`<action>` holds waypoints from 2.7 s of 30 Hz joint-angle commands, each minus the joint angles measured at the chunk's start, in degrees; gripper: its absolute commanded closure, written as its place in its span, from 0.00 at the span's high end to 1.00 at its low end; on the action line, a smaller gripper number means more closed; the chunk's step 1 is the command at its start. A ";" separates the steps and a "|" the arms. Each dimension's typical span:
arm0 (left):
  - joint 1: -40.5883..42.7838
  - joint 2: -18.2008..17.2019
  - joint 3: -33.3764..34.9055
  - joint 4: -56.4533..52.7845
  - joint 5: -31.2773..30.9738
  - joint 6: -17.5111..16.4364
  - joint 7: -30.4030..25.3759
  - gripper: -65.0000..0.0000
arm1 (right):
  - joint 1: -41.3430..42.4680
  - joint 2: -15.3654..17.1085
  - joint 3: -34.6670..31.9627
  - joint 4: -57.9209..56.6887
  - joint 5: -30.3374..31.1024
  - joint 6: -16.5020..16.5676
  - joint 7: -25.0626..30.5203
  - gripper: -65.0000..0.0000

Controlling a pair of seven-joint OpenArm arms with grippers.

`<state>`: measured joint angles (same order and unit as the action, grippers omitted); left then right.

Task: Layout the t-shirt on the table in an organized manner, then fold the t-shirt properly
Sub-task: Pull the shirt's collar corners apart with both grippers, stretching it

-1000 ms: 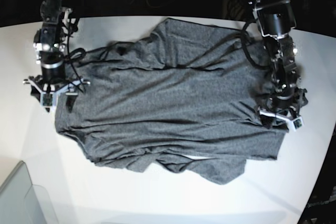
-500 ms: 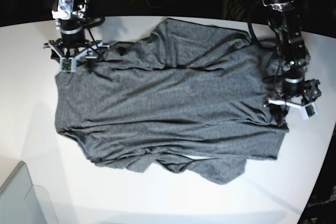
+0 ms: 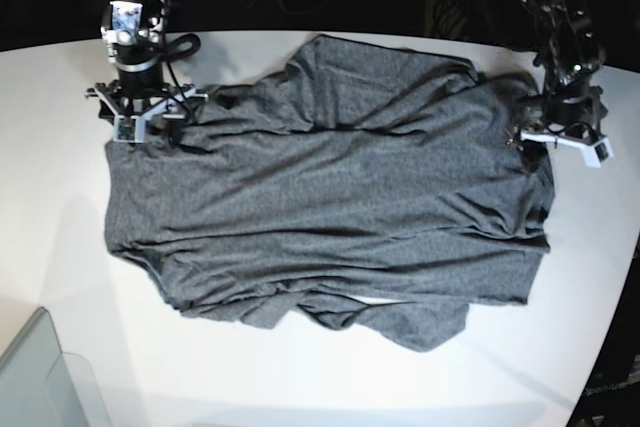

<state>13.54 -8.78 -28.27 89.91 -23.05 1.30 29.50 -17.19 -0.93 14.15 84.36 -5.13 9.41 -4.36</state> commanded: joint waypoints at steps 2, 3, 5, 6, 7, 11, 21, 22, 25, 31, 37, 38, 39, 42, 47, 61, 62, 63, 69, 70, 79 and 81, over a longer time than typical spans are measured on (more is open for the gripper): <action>0.83 -0.76 -0.17 3.32 0.32 -0.29 0.17 0.83 | -0.35 0.27 0.13 0.26 -0.46 -0.05 -1.22 0.60; 1.80 -1.11 -0.17 3.94 0.32 -0.29 0.53 0.83 | -0.35 0.27 0.13 0.26 -0.46 -0.05 -1.22 0.60; 2.86 -1.20 -0.08 4.11 0.32 -0.29 0.53 0.83 | -0.35 0.27 0.13 0.26 -0.46 -0.05 -1.22 0.60; 3.21 -1.20 -0.08 4.11 0.32 -0.38 0.61 0.83 | -0.35 0.18 0.13 0.26 -0.46 -0.05 -1.22 0.60; 3.29 -1.20 0.01 4.11 0.32 -0.38 0.70 0.83 | -0.35 0.18 0.13 0.26 -0.46 -0.05 -1.22 0.60; 5.23 -1.03 0.36 4.11 0.41 -0.38 0.70 0.83 | -0.35 0.18 0.13 0.26 -0.46 -0.05 -1.22 0.60; 7.78 -1.29 -0.17 4.03 -0.20 -0.47 0.26 0.83 | -0.35 0.18 0.05 0.26 -0.46 -0.05 -1.31 0.60; 7.51 -1.20 -0.17 4.03 -0.20 -0.47 0.26 0.83 | -0.35 0.18 -0.04 0.26 -0.46 -0.05 -1.31 0.60; 6.64 -0.85 0.27 4.03 -0.20 -0.47 0.26 0.82 | -0.35 0.18 -0.04 0.26 -0.46 -0.05 -1.31 0.60; 5.76 -0.67 0.36 1.92 -0.20 -0.47 0.17 0.55 | -0.35 0.18 -0.04 0.26 -0.46 -0.05 -1.31 0.60; 4.88 -0.67 0.36 -0.37 -0.20 -0.47 0.17 0.57 | -0.26 0.18 -0.04 0.26 -0.46 -0.05 -1.31 0.60; 4.88 -0.67 0.36 -0.46 -0.20 -0.47 0.17 0.55 | -0.26 0.18 -0.04 0.26 -0.46 -0.05 -1.31 0.60; 4.88 -0.67 0.36 -0.63 -0.20 -0.47 0.17 0.54 | -0.26 0.18 -0.04 0.26 -0.46 -0.05 -1.31 0.60; 4.97 -0.67 0.36 -0.63 -0.20 -0.47 0.17 0.46 | 0.53 0.18 -0.04 0.26 -0.54 -0.05 -1.49 0.60; 5.14 0.64 -0.87 -0.02 -0.29 -0.47 0.17 0.16 | 0.79 0.18 0.05 0.17 -0.54 -0.05 -1.57 0.60; 5.23 9.35 -16.17 7.89 -0.29 -0.47 0.70 0.00 | 0.88 0.18 -0.22 0.17 -0.54 -0.05 -1.57 0.60; 5.23 9.79 -16.87 8.16 -0.29 -0.47 0.70 0.00 | 0.88 0.18 -0.22 0.17 -0.54 -0.05 -1.57 0.60; 5.23 10.31 -17.66 8.51 -0.29 -0.47 0.70 0.00 | 0.88 0.18 -0.22 0.17 -0.54 -0.05 -1.57 0.60; 5.14 11.37 -20.04 7.01 -0.29 -0.47 0.70 0.01 | 1.50 0.18 -0.22 0.17 -0.63 -0.05 -1.57 0.60; 5.14 11.37 -20.04 6.49 -0.29 -0.47 0.70 0.01 | 1.59 0.18 -0.22 0.17 -0.63 -0.05 -1.57 0.60; 5.93 11.46 -20.21 5.61 -0.64 -0.47 0.70 0.22 | 1.67 0.27 0.05 0.35 -0.54 -0.05 -1.57 0.62; 6.28 11.63 -20.74 5.61 -3.19 -0.47 0.70 0.31 | 2.03 0.36 0.05 0.35 -0.54 -0.05 -1.57 0.66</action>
<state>19.70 3.16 -48.62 94.50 -26.11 0.84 31.40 -15.53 -0.91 14.15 84.09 -5.37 9.39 -5.39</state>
